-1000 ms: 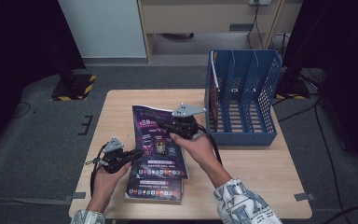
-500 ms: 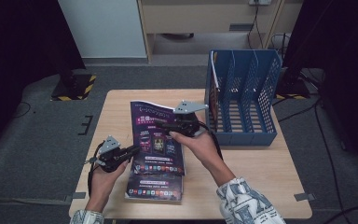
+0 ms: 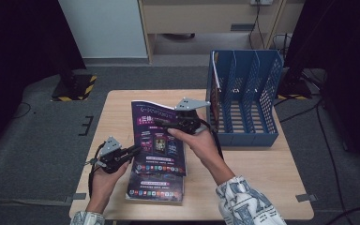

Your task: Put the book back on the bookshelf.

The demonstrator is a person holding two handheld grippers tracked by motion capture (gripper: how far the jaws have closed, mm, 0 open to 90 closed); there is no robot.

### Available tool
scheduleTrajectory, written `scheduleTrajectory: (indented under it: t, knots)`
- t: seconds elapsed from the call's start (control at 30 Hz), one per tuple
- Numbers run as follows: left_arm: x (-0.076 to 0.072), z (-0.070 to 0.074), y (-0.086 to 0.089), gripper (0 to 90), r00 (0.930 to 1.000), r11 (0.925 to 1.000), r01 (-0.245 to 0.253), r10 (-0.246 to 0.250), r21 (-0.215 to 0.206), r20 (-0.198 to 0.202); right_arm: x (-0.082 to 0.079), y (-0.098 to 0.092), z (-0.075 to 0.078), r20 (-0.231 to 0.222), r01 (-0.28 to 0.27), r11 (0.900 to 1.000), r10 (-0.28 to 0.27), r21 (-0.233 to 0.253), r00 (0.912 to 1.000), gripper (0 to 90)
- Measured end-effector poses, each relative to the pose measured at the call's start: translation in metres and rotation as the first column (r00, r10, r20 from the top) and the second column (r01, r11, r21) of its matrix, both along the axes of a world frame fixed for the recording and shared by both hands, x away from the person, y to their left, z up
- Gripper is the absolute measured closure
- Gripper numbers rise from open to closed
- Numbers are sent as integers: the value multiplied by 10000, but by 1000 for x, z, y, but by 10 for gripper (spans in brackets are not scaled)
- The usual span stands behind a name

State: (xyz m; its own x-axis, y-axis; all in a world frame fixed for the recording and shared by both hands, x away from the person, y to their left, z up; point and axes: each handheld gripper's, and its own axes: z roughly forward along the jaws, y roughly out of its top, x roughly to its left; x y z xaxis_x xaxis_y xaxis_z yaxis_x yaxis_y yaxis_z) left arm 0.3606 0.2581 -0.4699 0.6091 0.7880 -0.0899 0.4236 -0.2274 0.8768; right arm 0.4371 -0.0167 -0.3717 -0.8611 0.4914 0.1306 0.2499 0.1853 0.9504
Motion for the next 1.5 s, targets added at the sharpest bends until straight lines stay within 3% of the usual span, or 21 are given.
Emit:
scheduleTrajectory:
  t: [0.17, 0.3, 1.13, 1.27, 1.37, 1.5]
  knots:
    - [0, -1, 1, 791, 10000, 10000, -20, 20, -71, -7, 0, -1, 1, 83, 356, 9994, -356, 1, 9993, 708]
    - [0, -2, 1, 789, 10000, 9999, -66, 66, -132, -15, 1, -4, 1, -99, 374, 9991, -372, 210, 9993, 802]
    - [-1, -1, 0, 781, 9999, 10000, -75, 75, 13, 132, 4, -4, 0, -419, 439, 9990, -439, -8, 9982, 819]
    - [0, -5, 0, 687, 9987, 9986, -467, 471, -232, 194, 4, -7, 0, -503, 419, 9989, -408, 196, 9979, 825]
    - [3, -9, 3, 461, 9959, 9953, -900, 900, -358, -36, 3, -7, 0, -478, 418, 9989, -407, 205, 9980, 824]
    - [8, -18, 6, 321, 9925, 9938, -1110, 1106, -54, -517, 3, -10, 1, -395, 446, 9983, -431, 369, 9983, 825]
